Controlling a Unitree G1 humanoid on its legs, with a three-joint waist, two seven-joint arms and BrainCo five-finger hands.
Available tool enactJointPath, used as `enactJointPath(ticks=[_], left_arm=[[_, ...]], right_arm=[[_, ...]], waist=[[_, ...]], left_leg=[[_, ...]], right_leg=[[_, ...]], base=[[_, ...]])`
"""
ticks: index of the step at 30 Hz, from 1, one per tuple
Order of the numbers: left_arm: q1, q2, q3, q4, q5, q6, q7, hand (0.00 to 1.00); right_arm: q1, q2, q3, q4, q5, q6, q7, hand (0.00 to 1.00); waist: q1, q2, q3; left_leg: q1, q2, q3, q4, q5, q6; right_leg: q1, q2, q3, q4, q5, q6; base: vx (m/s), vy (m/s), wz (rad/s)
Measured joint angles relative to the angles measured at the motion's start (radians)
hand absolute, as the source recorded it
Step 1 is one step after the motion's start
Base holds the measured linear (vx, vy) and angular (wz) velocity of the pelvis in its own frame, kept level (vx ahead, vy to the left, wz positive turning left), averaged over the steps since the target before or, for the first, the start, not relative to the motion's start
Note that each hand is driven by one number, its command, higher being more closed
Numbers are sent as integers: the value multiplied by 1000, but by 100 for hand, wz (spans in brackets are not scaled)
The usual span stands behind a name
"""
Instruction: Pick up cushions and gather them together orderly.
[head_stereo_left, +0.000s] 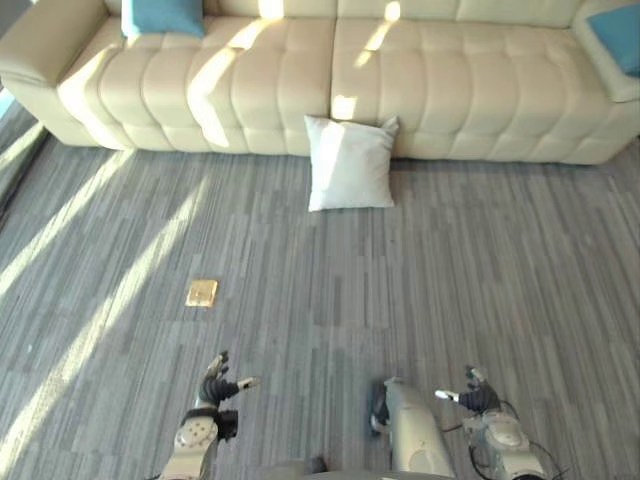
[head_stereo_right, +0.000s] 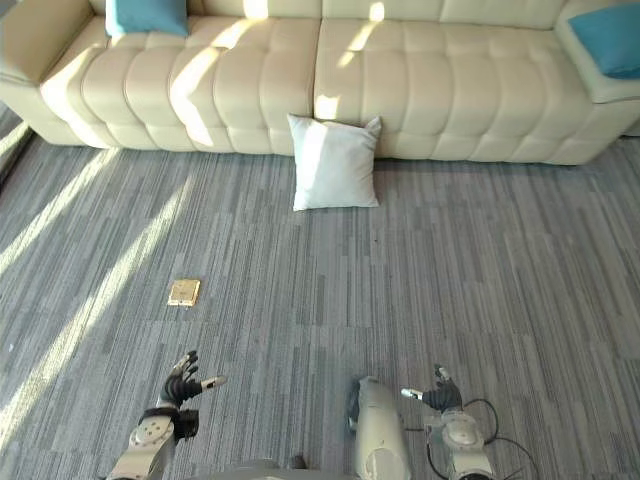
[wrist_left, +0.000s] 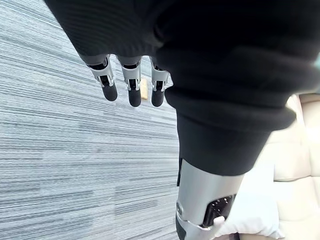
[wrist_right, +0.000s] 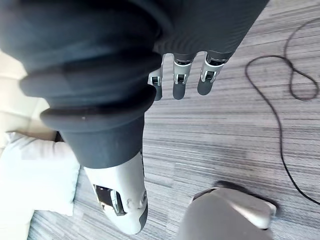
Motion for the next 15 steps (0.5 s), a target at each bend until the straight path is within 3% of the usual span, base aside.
enactJointPath(ticks=[1, 2, 3, 4, 5, 6, 7, 9, 11, 12, 13, 14, 15], left_arm=[[-3, -3, -1, 0, 0, 0, -1, 0], [-5, -14, -2, 5, 0, 0, -3, 0], [0, -30, 2, 11, -1, 0, -7, 0], [8, -37, 3, 11, -1, -2, -8, 0], [16, -40, 4, 12, -1, -2, -10, 0], [16, -41, 3, 7, -1, -2, -11, 0], [19, -43, 3, -2, -1, -2, -11, 0], [27, -50, 3, -34, -1, -5, -12, 0], [29, -60, 3, -32, 0, -3, -12, 0], [41, -63, 3, -32, 0, -2, -12, 0], [63, -67, 2, -29, -1, -3, -11, 0], [77, -69, 2, -26, -1, -3, -10, 0], [88, -64, 3, 7, -1, -1, -9, 0]], right_arm=[[-7, 1, 0, -5, -1, -1, 0, 0], [-20, -2, 2, -10, -1, -1, 1, 0], [-23, -7, 7, -11, -1, -2, 0, 0], [-23, -7, 17, -12, 0, -2, 0, 0], [-19, 4, 24, -17, 4, -2, -3, 0], [-13, 24, 22, -41, 16, -3, -3, 0], [-11, 32, 22, -54, 27, -4, -3, 0], [-12, 39, 23, -90, 41, -13, -3, 0], [-24, 35, 18, -84, 41, -17, -3, 0], [-24, 35, 16, -74, 41, -20, -3, 0], [-19, 31, 17, -69, 39, -21, -3, 0], [-11, 27, 17, -67, 38, -21, -3, 0], [1, 36, 21, -53, 36, -21, -4, 0]], waist=[[-1, -1, -1], [-1, -1, 4], [3, 5, 17], [12, 12, 23], [30, 5, 33], [56, -16, 42], [60, -29, 41], [77, -46, 42], [106, -44, 44], [116, -47, 42], [122, -29, 35], [121, -16, 25], [135, -25, 7]], left_leg=[[-32, 0, 2, 67, 23, -39], [-108, 19, 20, 253, 110, -73], [-194, 52, 34, 502, 297, -78], [-237, 83, 36, 631, 312, -84], [-312, 131, 68, 846, 255, -27], [-388, 145, 97, 946, 206, 10], [-433, 152, 124, 959, 192, 25], [-592, 166, 193, 882, 154, 56], [-676, 125, 182, 629, 151, 60], [-678, 73, 134, 375, 179, 25], [-665, 46, 83, 138, 231, -31], [-668, 50, 60, 82, 257, -27], [-669, 39, 46, 150, 360, 39]], right_leg=[[7, 2, -5, 14, -35, 1], [50, 15, -11, 5, -79, 0], [151, 33, -2, -53, -107, -3], [212, 53, -1, -93, -108, -4], [330, 86, 18, -160, -114, -14], [431, 89, 32, -215, -121, -20], [476, 88, 42, -247, -123, -19], [595, 86, 71, -355, -140, -1], [657, 75, 109, -400, -155, 22], [694, 58, 136, -417, -181, 45], [730, 58, 168, -425, -223, 67], [746, 66, 186, -421, -251, 76], [759, 43, 225, -375, -307, 95]], base=[[721, -226, 9], [725, -275, 3], [749, -263, -6], [863, -240, -27], [808, -161, -42], [651, -128, -43], [607, -88, -31], [579, -50, -37], [500, 48, -68], [694, 181, -84], [707, 228, -85], [735, 307, -91], [629, 299, -75]])
